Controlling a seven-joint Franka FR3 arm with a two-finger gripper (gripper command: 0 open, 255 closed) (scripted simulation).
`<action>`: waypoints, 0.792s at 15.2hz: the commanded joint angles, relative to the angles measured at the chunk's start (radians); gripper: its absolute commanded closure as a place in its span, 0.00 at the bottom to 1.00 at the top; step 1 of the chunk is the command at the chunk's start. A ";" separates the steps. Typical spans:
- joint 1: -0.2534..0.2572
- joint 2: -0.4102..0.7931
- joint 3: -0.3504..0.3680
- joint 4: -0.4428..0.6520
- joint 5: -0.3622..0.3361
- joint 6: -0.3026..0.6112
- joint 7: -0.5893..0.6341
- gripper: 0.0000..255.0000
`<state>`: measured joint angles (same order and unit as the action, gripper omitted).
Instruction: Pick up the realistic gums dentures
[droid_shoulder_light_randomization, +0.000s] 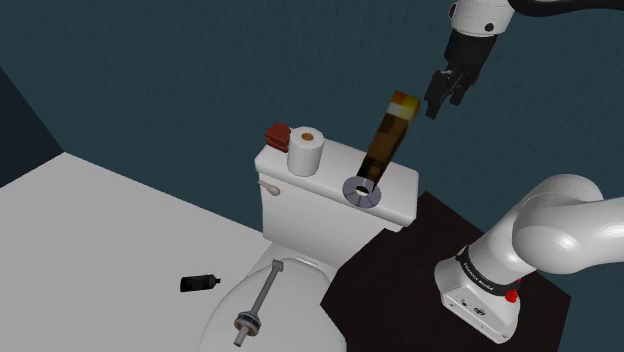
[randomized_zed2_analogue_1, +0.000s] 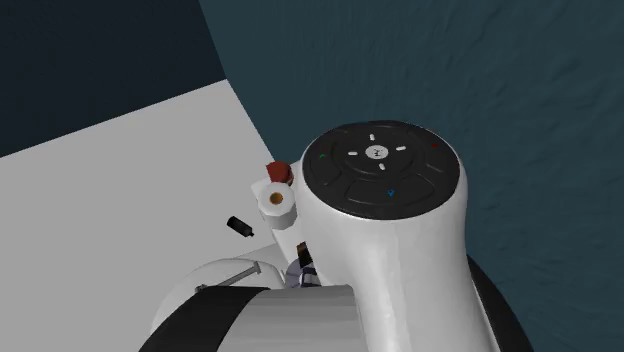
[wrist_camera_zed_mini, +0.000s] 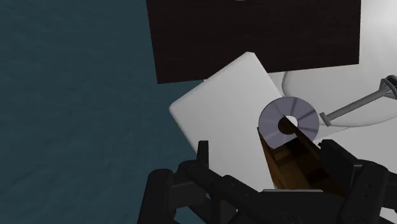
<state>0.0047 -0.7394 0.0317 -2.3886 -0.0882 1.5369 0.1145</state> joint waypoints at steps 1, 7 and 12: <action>0.000 0.000 0.000 0.000 0.000 0.000 0.000 0.00; 0.015 0.167 0.040 0.001 0.026 0.194 0.059 0.00; 0.024 0.327 0.074 0.040 0.033 0.339 0.107 0.00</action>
<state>0.0273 -0.4412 0.1002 -2.3542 -0.0551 1.8458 0.2137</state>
